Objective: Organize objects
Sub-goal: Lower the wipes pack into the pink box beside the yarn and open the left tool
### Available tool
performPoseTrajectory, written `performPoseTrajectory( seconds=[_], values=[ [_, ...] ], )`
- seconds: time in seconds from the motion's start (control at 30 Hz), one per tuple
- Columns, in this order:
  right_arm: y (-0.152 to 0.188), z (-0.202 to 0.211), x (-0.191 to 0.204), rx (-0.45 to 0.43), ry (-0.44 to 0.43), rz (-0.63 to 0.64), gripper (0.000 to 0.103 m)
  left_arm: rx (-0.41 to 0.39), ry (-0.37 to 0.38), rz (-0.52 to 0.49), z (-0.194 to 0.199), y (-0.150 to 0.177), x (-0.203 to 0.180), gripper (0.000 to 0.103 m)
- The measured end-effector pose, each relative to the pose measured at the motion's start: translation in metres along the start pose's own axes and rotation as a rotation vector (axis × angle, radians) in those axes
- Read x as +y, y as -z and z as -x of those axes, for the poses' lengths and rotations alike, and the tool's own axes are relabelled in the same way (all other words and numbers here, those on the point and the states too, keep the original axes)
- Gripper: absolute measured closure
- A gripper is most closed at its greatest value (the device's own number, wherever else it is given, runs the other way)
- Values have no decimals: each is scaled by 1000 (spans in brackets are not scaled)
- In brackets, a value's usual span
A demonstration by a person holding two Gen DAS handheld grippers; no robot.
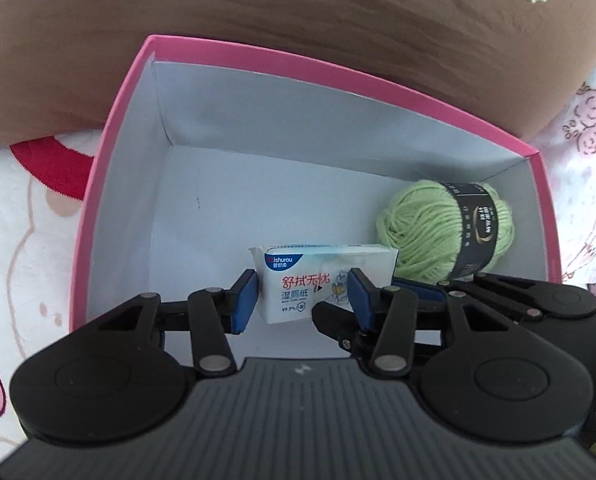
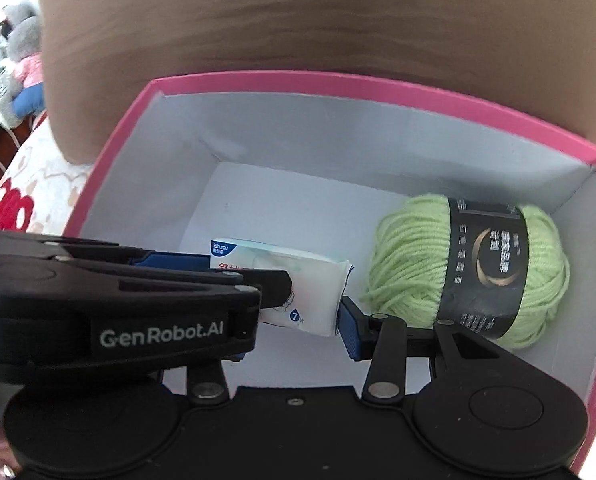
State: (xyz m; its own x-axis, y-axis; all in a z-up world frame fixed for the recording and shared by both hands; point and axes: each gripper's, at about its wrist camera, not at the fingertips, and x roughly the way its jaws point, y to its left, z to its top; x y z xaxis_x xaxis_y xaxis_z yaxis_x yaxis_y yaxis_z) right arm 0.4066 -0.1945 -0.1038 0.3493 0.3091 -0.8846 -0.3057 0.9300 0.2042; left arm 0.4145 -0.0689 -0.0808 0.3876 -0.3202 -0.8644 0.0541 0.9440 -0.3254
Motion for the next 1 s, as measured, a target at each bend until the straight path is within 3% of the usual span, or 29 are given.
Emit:
performPoseTrajectory(
  seconds=[0.23,0.37,0.63,0.8,0.9,0.97,1.0],
  values=[
    [-8,-9,-4,13,27,-21,55,3,7,25,-14,-7,3,56],
    [-10,-12,-13,32,1,-66,55,1,-49,-18,-26,-10,-10,57],
    [-7,-11,-15,37,6,-42,55,-10,-52,2,-31,-6,-13,58],
    [-5,-1,-7,59,-28,53,49,-6,-63,21,-29,-4,-15,58],
    [2,4,-6,61,-12,83,56,7,-64,38,-32,-3,-16,59],
    [4,4,-10,47,9,77,67,10,-69,42,-33,-1,-18,59],
    [4,2,-12,46,31,73,79,12,-72,38,-33,0,-19,59]
  ],
)
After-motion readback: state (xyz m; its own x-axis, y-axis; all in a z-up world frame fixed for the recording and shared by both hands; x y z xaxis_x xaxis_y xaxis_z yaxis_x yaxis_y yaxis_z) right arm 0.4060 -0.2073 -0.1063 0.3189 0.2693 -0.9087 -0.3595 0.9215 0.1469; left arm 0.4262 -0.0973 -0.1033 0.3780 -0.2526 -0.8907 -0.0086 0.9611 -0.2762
